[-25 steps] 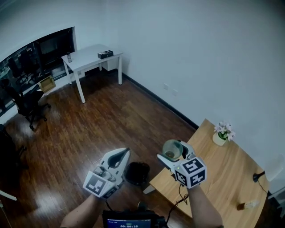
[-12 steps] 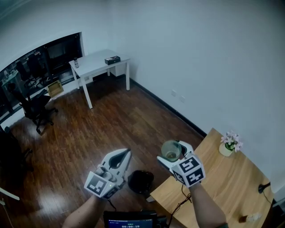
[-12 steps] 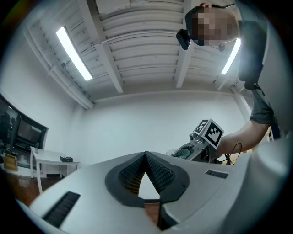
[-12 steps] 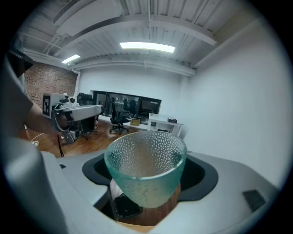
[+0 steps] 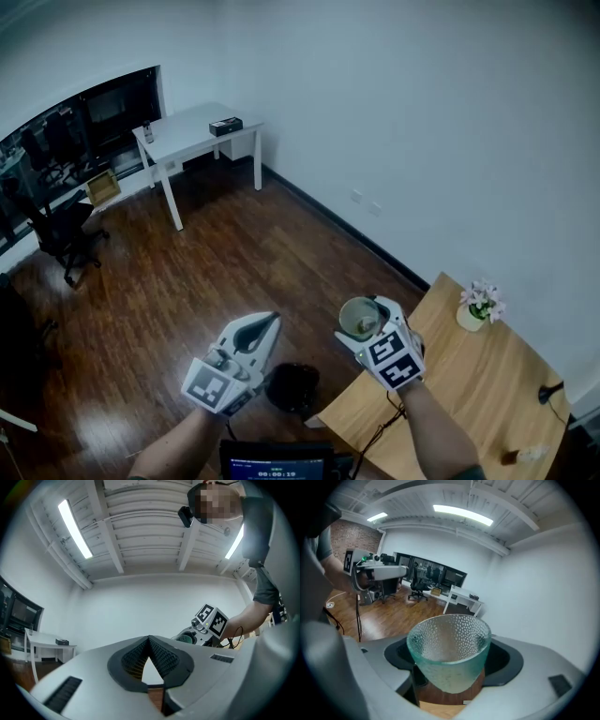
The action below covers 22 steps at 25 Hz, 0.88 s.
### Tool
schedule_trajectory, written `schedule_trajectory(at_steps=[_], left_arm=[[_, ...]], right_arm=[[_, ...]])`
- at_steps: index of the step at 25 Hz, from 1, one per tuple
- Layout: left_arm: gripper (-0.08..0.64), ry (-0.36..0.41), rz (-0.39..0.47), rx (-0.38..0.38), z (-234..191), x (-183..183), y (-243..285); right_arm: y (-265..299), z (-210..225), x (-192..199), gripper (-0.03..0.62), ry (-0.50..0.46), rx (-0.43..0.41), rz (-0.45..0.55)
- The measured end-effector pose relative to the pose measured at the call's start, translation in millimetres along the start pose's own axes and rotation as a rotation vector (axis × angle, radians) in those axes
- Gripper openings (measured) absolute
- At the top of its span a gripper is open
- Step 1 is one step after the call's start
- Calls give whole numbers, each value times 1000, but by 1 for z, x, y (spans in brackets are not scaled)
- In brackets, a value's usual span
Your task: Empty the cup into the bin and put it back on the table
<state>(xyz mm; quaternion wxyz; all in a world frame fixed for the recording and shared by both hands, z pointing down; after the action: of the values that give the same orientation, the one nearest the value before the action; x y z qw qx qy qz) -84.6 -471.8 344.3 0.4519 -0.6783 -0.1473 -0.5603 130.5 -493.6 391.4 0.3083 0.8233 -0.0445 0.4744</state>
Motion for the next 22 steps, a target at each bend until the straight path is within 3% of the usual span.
schedule_trajectory(at_steps=[8,22], left_arm=[[-8,6,54,30,-12,1,-1],[-8,107,28,82,-4,-5,-8]], right_arm=[[9,1,-14,400,-158,40,-68],[6,-3,-29,400,-328,59,-117]])
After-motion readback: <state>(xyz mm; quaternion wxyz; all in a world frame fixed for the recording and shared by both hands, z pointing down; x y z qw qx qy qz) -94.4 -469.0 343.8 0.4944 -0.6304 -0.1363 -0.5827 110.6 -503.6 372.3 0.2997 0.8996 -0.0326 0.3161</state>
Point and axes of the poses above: the fingertips, and each gripper's own axes: y forward along the fingers, z to its right, x out of its underside, the point moved 6 cm from there along -y, backward along the fingers, and after that the axes turned 6 degrees about z, right-handed, at the moved point
